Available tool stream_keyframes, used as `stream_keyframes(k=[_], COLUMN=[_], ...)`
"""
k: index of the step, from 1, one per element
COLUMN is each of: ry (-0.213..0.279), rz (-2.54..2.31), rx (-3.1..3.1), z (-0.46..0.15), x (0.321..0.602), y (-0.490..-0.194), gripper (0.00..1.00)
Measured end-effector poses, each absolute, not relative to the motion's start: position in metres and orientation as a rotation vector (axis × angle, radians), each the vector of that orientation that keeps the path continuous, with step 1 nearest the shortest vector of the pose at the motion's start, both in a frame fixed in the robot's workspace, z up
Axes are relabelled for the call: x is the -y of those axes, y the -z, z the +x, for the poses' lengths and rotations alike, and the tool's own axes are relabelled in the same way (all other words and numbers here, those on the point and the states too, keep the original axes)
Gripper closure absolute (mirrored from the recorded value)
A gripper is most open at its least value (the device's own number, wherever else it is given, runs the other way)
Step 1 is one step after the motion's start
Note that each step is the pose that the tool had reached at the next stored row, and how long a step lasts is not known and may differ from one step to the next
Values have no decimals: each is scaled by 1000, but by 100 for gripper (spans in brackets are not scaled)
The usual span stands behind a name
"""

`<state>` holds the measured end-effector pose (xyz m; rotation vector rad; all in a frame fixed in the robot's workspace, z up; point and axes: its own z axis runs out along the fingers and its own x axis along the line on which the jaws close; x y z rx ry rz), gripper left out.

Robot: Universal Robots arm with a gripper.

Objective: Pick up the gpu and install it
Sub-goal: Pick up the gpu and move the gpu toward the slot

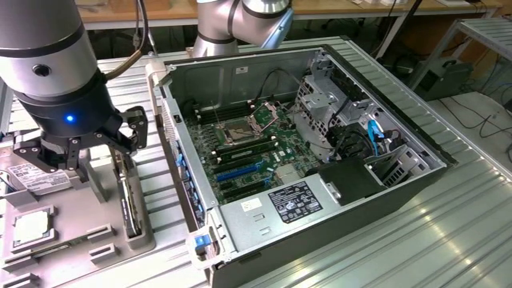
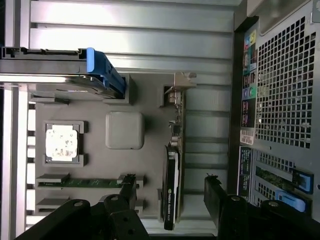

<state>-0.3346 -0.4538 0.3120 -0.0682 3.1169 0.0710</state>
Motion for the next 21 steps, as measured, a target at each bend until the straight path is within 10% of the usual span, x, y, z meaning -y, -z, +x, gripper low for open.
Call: stream_keyframes(k=[21], ry=[-71], rz=[-66], rx=[-3117], z=[-332], x=[455], y=[-273], gripper=[34])
